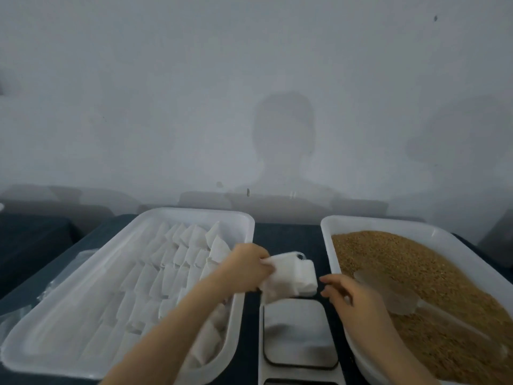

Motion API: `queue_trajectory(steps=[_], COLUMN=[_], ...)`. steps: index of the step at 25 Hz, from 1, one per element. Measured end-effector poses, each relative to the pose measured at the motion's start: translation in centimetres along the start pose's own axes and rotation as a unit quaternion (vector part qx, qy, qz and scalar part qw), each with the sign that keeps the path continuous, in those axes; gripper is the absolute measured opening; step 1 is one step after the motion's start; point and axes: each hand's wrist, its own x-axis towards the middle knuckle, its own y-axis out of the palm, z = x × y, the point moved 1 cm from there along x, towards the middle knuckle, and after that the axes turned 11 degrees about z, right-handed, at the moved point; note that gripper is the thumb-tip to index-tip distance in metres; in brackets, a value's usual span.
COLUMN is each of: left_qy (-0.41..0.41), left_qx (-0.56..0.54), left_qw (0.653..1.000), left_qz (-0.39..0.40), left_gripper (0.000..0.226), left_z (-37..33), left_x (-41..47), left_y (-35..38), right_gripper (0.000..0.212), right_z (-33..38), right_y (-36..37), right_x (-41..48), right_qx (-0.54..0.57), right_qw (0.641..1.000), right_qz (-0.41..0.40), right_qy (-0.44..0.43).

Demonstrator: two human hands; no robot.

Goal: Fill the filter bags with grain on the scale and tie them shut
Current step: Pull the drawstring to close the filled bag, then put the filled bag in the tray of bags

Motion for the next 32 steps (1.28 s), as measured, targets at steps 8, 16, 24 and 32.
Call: queue_trajectory(steps=[8, 16, 24, 32], left_qy=[-0.164, -0.251, -0.269, -0.177], left_qx=[-0.141, -0.118, 0.012, 0.329], left_qw=[0.965, 0.96, 0.963, 0.9], left_qz=[-0.15, -0.042, -0.01, -0.227], left_gripper=[0.018, 0.025, 0.029, 0.032], left_z=[8.0, 13.2, 13.9, 6.8], left_x=[8.1, 11.8, 11.2, 9.4], left_y=[-9.1, -5.2, -4.5, -4.2], right_gripper=[0.023, 0.039, 0.027, 0.023], right_z=[-1.1, -1.1, -1.1, -0.7], right_y=[0.2, 0.3, 0.2, 0.0], right_x=[0.9, 1.1, 0.6, 0.3], right_qx=[-0.004, -0.056, -0.031, 0.024], right_qw=[1.0, 0.996, 0.997, 0.999], right_qz=[0.005, -0.038, -0.038, -0.029], right_qy=[-0.01, -0.062, -0.053, -0.021])
